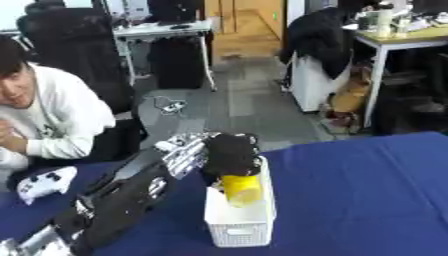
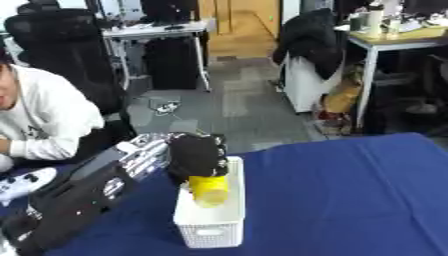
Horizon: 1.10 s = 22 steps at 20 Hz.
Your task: Pick up objects on the table and place them in the box.
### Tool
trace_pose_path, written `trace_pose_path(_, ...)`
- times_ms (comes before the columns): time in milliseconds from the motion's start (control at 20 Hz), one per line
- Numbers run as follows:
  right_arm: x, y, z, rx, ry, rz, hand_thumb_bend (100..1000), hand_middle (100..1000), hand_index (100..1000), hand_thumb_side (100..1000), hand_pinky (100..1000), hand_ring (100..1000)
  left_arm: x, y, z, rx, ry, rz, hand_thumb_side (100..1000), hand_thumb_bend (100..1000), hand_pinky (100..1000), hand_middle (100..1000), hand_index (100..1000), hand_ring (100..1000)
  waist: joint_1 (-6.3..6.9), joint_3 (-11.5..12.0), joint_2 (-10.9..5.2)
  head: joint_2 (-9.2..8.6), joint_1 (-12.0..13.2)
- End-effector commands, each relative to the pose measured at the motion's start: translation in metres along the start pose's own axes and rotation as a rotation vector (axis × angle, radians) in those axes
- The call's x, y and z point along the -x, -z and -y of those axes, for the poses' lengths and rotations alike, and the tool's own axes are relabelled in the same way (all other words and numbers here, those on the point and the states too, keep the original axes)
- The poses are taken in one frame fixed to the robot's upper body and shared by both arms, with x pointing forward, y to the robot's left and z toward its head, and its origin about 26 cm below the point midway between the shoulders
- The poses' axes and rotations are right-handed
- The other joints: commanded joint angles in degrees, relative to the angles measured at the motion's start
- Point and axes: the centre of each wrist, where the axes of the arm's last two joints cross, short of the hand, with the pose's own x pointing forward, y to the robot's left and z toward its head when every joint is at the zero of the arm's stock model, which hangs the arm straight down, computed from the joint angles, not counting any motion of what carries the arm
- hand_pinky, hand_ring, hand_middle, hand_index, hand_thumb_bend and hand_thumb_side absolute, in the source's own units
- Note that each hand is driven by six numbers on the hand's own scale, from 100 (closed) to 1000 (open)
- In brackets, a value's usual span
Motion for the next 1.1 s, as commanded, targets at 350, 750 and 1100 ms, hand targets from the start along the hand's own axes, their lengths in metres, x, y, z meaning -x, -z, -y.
trace_pose_path(350, -0.004, 0.010, -0.001, -0.008, 0.013, 0.037, 144, 215, 358, 788, 100, 218, 0.009, -0.008, 0.009, -0.181, -0.162, 0.205, 865, 717, 783, 761, 749, 828, -0.28, -0.1, -0.65, 0.15, 0.4)
trace_pose_path(750, -0.004, 0.009, -0.001, -0.008, 0.011, 0.037, 144, 215, 357, 788, 100, 218, 0.015, -0.020, 0.017, -0.138, -0.166, 0.173, 1000, 735, 1000, 946, 899, 1000, -0.27, 0.1, -0.69, 0.37, 0.3)
trace_pose_path(1100, -0.004, 0.009, 0.002, -0.006, -0.004, 0.037, 144, 215, 356, 787, 100, 218, 0.020, -0.065, 0.017, -0.222, -0.211, 0.003, 765, 509, 976, 858, 787, 949, -0.05, 0.9, -0.75, 0.69, 0.3)
